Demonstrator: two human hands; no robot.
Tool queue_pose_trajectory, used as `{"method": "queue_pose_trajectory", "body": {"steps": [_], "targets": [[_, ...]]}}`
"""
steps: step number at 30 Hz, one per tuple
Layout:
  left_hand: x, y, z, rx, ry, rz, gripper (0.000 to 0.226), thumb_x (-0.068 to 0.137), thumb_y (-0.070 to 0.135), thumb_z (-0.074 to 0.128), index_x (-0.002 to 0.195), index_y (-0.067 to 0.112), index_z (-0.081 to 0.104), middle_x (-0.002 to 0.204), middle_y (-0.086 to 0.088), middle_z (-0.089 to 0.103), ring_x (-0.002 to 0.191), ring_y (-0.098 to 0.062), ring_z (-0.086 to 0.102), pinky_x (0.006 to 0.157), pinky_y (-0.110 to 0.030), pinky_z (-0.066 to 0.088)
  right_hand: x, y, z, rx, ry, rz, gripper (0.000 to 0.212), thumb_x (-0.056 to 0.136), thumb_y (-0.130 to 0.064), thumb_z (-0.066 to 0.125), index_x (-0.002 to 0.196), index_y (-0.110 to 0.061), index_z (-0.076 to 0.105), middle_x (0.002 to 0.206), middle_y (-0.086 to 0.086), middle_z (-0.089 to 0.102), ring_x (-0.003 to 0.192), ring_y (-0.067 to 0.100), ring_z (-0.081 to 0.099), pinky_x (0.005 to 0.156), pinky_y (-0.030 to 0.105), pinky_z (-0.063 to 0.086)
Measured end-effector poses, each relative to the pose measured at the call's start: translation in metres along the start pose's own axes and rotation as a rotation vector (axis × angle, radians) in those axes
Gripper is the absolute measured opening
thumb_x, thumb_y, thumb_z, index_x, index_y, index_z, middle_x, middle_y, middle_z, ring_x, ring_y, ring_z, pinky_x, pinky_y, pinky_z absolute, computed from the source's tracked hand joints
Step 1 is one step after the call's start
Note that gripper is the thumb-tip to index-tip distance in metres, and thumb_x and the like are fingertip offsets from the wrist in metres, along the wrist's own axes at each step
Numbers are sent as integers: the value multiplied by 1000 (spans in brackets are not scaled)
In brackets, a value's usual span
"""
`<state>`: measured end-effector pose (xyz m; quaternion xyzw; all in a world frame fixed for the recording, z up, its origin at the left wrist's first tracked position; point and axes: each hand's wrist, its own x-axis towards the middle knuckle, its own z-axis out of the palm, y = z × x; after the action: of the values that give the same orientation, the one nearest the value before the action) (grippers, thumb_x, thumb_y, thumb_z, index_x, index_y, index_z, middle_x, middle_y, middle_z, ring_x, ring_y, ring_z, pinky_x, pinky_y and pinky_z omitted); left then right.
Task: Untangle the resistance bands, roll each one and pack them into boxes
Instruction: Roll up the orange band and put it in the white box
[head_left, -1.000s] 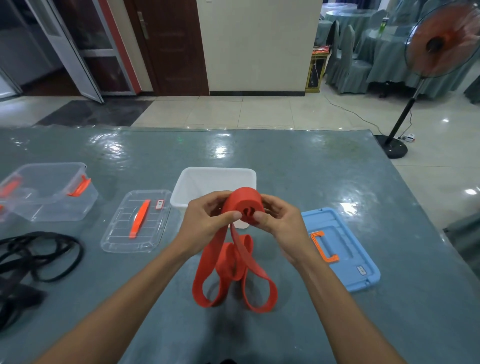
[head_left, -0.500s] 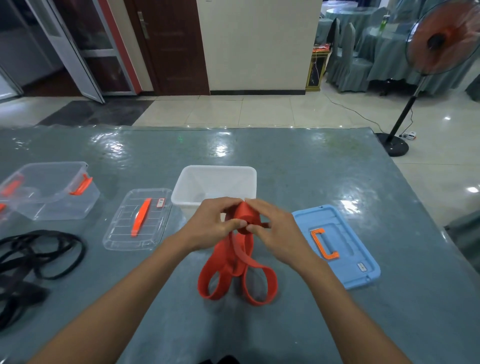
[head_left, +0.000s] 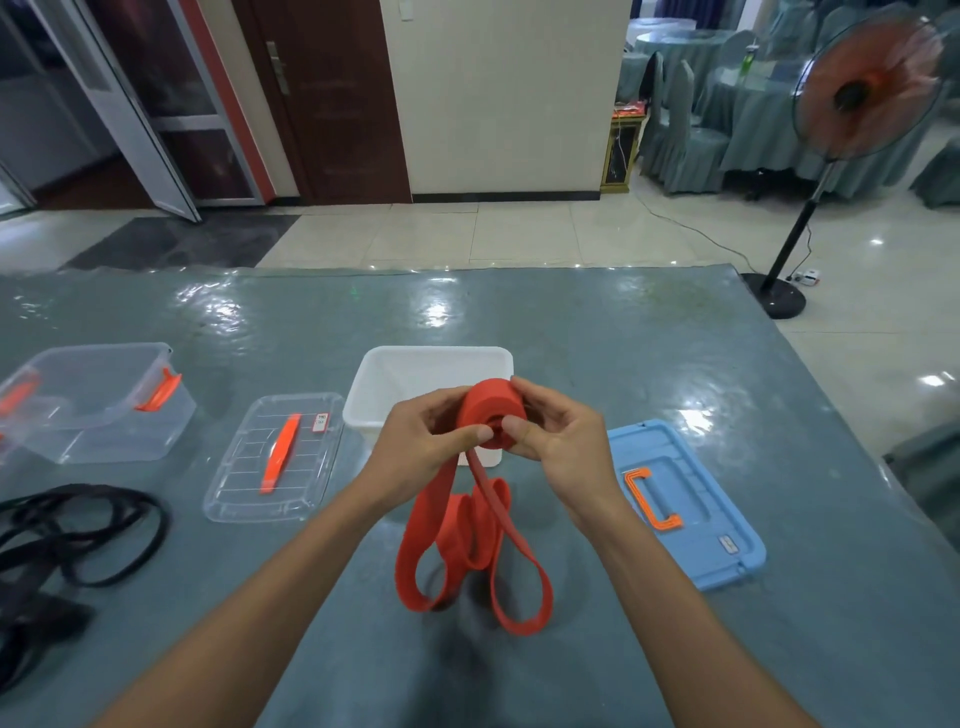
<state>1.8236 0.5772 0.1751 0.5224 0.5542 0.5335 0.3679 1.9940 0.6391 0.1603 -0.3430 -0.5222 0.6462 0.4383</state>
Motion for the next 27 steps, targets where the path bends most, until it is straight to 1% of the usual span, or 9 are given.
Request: {"method": "queue_pose_trajectory", "body": {"steps": [3,7,11,13,15,18,23,25,27], "targets": [[0,-5,-15,33,-11,-29,39,82,2,77,120,8,69,109,-2,76,104,-17,72,90,-26,55,0,2,14,-6,-5,-2,47,85,7,70,129,-9,63,116,11,72,110,25,69,82,37,61],[7,-2,-42,48,36,-8,39,80,1,79,118,7,70,107,-3,77,102,-17,72,92,-27,55,4,17,27,-60,-48,-23,63,88,-2,72,143,-20,49,135,-2,62,119,14,63,90,37,57],[22,17,-70,22,76,39,37,79,-1,79,111,15,72,102,-2,77,96,-14,72,90,-26,55,0,59,34,-380,-178,97,79,82,-21,81,148,-33,39,139,-14,54,122,-6,54,89,12,48],[30,29,-84,6,106,65,37,79,-1,79,111,15,72,98,2,78,93,-12,72,88,-25,56,-2,78,44,-524,-297,147,84,72,-36,83,144,-39,40,135,-26,54,119,-14,52,91,8,43],[38,43,-100,-10,136,98,36,80,0,78,110,19,72,98,5,78,94,-11,72,89,-25,56,-1,91,59,-632,-338,152,77,68,-34,82,137,-41,47,124,-29,61,112,-9,58,90,10,45],[50,67,-124,-21,181,171,35,81,4,78,111,20,71,100,6,77,97,-12,72,89,-25,55,5,106,74,-670,-281,207,50,68,-24,83,112,-35,62,101,-11,72,91,4,67,78,18,53],[64,98,-166,41,221,287,37,82,17,80,118,17,71,109,-5,76,104,-21,72,96,-37,56,20,101,85,-788,-292,177,8,76,-25,71,81,-20,68,75,-2,71,66,3,61,67,35,52],[68,105,-176,83,219,311,39,84,16,79,122,14,69,110,-3,75,103,-17,71,94,-33,56,32,78,91,-812,-178,73,15,82,-15,70,73,-27,68,70,-13,71,62,-5,58,64,27,47],[71,110,-183,119,224,339,39,84,19,78,122,19,68,109,2,75,102,-11,71,91,-26,56,42,43,98,-839,-53,-84,26,84,-7,69,80,-32,72,69,-27,67,63,-9,59,64,14,43]]}}
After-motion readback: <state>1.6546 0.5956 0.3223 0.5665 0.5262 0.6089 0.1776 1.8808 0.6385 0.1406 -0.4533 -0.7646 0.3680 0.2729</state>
